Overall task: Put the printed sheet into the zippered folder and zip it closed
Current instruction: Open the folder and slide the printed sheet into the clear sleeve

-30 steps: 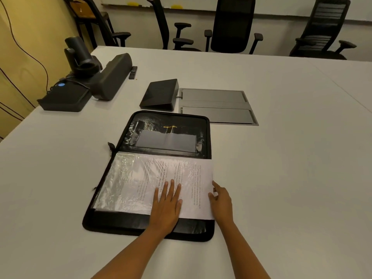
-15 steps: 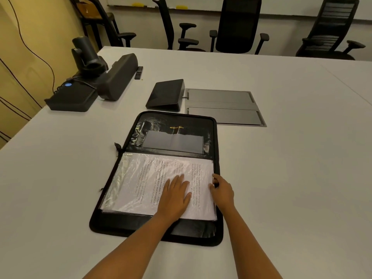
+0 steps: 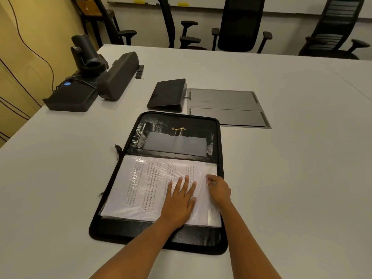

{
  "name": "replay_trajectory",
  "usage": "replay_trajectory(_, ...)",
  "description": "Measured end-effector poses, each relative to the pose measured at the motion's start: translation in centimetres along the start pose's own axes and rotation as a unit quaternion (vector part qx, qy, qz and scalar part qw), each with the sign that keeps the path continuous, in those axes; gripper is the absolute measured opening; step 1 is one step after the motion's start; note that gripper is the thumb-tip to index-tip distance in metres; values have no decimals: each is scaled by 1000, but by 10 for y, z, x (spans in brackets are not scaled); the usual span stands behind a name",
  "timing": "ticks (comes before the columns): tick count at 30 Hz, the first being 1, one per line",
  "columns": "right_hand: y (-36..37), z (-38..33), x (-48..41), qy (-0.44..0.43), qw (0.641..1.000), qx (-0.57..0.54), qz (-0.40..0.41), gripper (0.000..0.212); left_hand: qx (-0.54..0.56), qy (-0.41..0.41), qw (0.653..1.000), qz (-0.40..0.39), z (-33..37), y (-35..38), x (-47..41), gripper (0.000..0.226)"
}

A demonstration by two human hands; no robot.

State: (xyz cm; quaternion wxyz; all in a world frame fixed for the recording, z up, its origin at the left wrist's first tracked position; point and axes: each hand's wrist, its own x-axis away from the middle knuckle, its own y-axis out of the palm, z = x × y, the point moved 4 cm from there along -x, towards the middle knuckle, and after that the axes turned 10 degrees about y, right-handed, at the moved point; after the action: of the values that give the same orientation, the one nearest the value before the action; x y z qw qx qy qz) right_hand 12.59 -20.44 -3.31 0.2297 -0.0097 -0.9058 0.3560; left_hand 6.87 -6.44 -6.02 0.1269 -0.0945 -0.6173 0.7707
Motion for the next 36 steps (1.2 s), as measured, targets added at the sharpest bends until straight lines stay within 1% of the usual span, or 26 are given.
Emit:
replay_trajectory(2,0,0,1,7,1000,-10,-7,31,5,-2,1000,-6,0,0,-1,55)
replay_trajectory(5,0,0,3,10,1000,5,-17,35,21,2,1000,-15,-2,-4,0,55)
replay_trajectory(7,0,0,8,14,1000,-14,-10,37,34,10,999,-14,-6,-8,1,54)
replay_trajectory(9,-1,2,14,21,999,-49,8,33,37,21,999,-7,-9,-15,2,53)
replay_trajectory(12,-1,6,23,36,998,-55,17,31,26,22,999,-6,-17,-24,8,55)
replay_trajectory(15,0,12,31,46,998,-51,3,34,26,3,1000,-14,-28,-28,19,55)
replay_trajectory(17,-1,17,36,50,997,-58,4,31,31,-20,999,-17,-38,-27,31,55)
replay_trajectory(23,0,33,57,45,995,-87,15,11,15,-89,996,-10,-75,-27,76,56)
replay_trajectory(24,1,36,62,42,995,-85,19,10,8,-101,995,-2,-80,-29,84,62)
replay_trajectory(27,0,43,75,35,996,-71,38,15,-11,-158,987,36,-92,-37,111,105)
replay_trajectory(28,-1,45,79,29,996,-68,47,15,-16,-183,982,51,-97,-40,120,110)
replay_trajectory(29,-2,47,84,23,996,-66,55,15,-12,-208,976,61,-100,-43,127,108)
replay_trajectory(30,-2,48,88,18,996,-66,61,14,-2,-227,972,64,-102,-44,132,98)
replay_trajectory(32,-4,52,95,19,995,-72,71,12,12,-257,965,53,-103,-46,138,64)
replay_trajectory(33,-5,55,98,20,994,-77,76,12,20,-272,961,52,-104,-46,140,57)
replay_trajectory(36,-8,60,105,25,991,-92,89,11,36,-322,943,72,-105,-53,147,53)
